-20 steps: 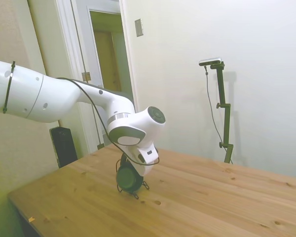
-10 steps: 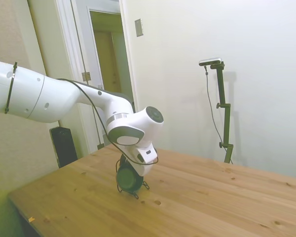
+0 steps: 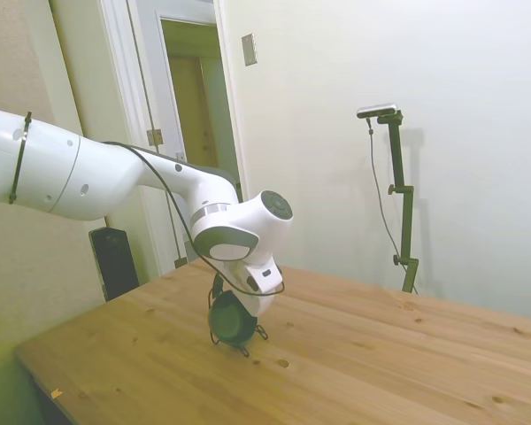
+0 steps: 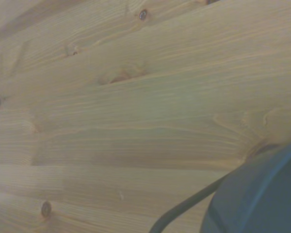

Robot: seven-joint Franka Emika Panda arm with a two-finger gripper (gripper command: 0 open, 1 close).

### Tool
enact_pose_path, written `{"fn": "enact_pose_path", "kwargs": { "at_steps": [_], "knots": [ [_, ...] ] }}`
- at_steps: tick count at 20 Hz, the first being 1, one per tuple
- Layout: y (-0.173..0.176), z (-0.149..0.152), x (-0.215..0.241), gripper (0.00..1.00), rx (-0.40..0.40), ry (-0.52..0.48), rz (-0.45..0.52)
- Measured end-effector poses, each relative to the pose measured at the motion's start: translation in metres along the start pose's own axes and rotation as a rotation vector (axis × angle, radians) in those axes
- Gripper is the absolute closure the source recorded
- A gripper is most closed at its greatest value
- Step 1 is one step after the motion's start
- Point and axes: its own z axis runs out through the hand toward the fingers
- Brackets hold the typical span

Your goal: Load the bowl

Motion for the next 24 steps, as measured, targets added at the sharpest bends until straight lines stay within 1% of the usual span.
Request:
{"fn": "enact_pose_path", "kwargs": {
  "at_steps": [10, 13, 15, 18, 21, 24],
  "knots": [
    [-0.002, -0.003, 0.0, 0.0, -0.009, 0.013, 0.004],
    [-0.008, -0.012, -0.003, 0.0, -0.005, 0.029, 0.007],
    [-0.011, -0.026, -0.008, 0.0, -0.003, 0.054, 0.007],
    [-0.014, -0.065, -0.025, 0.0, -0.014, 0.126, 0.033],
    [-0.015, -0.104, -0.055, 0.0, -0.081, 0.263, 0.092],
    [-0.016, -0.116, -0.086, 0.0, -0.156, 0.398, 0.134]
  ]
}}
